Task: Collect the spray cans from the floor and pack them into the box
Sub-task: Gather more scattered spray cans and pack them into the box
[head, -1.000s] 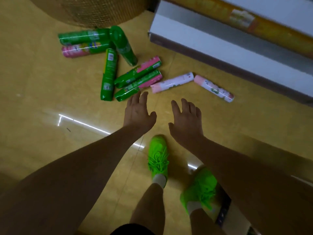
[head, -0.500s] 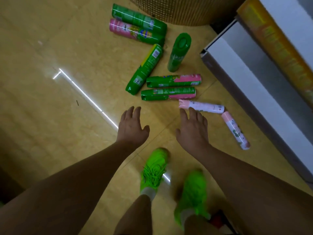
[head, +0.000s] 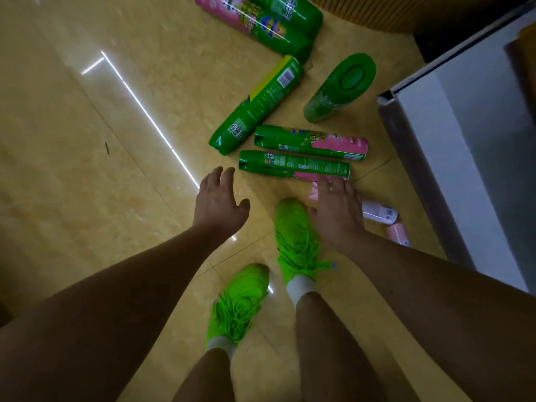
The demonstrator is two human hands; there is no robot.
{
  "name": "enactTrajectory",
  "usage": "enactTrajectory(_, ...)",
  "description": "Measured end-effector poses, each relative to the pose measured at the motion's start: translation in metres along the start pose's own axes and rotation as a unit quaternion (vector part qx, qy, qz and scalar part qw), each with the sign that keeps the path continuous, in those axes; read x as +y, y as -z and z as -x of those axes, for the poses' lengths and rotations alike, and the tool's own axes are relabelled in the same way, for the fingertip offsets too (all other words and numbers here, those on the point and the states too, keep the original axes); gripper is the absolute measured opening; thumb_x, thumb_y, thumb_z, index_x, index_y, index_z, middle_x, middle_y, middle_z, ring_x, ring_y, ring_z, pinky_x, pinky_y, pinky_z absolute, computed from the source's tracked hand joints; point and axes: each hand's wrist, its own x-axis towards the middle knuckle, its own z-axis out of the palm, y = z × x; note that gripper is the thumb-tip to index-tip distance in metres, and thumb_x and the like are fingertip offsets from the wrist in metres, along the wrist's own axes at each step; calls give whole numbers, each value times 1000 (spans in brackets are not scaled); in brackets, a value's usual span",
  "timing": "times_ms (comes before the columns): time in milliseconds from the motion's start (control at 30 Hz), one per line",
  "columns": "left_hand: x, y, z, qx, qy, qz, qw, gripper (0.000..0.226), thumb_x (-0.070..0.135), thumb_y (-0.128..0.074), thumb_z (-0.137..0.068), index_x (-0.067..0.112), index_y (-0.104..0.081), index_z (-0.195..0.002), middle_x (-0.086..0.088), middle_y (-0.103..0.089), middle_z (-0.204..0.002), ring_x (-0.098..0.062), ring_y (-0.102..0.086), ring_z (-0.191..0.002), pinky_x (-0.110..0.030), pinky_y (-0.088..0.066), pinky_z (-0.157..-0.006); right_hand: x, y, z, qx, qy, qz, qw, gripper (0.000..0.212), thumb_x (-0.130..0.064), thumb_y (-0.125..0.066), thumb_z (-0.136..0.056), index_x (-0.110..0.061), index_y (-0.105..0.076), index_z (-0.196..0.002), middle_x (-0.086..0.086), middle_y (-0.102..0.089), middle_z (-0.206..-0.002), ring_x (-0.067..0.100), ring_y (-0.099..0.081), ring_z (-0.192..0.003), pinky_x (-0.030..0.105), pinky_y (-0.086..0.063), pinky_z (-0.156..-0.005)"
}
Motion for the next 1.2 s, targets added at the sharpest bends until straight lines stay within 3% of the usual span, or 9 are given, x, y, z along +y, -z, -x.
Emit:
enactTrajectory(267,3,-30,-78,68,57,52,995,68,30,-67,-85,6,-41,-143,-19,-39,-149,-38,-36,-135,-46,-34,-110,-19,-30,-80,-10,49,4,999,68,-31,-68,-82,-15,-40,-141,14,-45,-136,33,-42,-124,46,-38,-101)
enactTrajectory(533,-9,-41,-152,134,82,49,986,87,50,-67,-82,13,-31,-151,-18,-36,-152,-37,-35,-137,-50,-35,-111,-38,-65,-118,15,137,39,990,68,-20,-66,-79,-18,-42,-142,10,-47,-140,34,-43,-123,48,-32,-106)
enactTrajectory(633,-17,-50,-166,130,85,47,987,90,55,-69,-79,13,-32,-150,-13,-43,-145,-35,-39,-132,-48,-40,-104,-42,-80,-124,54,124,35,990,66,-18,-68,-76,-17,-45,-138,12,-52,-132,35,-46,-117,51,-34,-105)
enactTrajectory(833,-27,-50,-187,138,95,8,986,79,50,-72,-77,16,-42,-142,-15,-47,-133,-37,-44,-120,-46,-42,-93,-46,-85,-128,74,118,38,989,58,-9,-47,-79,-16,-46,-137,15,-53,-124,38,-47,-114,56,-33,-105)
enactTrajectory(967,-25,-37,-195,77,110,-44,990,74,54,-77,-69,16,-53,-129,-14,-45,-128,-36,-43,-120,-49,-47,-90,-47,-87,-128,65,117,55,989,60,-8,-56,-75,-15,-50,-134,15,-51,-121,38,-47,-110,53,-36,-99)
enactTrajectory(1100,-25,-26,-179,49,114,-37,992,79,56,-80,-67,14,-53,-127,-12,-45,-128,-32,-47,-117,-45,-48,-89,-48,-84,-114,81,132,69,986,45,-8,-53,-75,-13,-61,-119,16,-55,-106,38,-51,-100,48,-43,-87)
enactTrajectory(1200,-22,-16,-163,40,110,-11,993,75,55,-80,-67,15,-47,-121,-9,-57,-114,-29,-58,-98,-41,-51,-78,-45,-73,-102,84,145,68,984,46,-6,-58,-75,-13,-60,-121,16,-55,-105,38,-51,-98,47,-44,-82)
